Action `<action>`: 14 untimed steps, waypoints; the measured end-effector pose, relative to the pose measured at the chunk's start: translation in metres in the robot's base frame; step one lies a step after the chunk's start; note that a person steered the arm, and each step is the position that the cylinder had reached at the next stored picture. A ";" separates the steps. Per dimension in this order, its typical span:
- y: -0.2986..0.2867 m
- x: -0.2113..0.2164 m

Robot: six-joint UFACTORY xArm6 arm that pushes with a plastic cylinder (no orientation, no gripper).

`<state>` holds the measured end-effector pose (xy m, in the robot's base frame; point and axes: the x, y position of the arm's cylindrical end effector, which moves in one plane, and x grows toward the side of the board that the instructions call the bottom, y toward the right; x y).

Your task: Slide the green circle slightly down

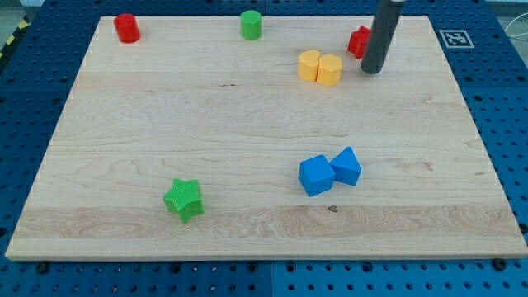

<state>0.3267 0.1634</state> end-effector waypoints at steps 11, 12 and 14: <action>-0.141 -0.126; -0.147 -0.134; -0.174 -0.132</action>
<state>0.1943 -0.0104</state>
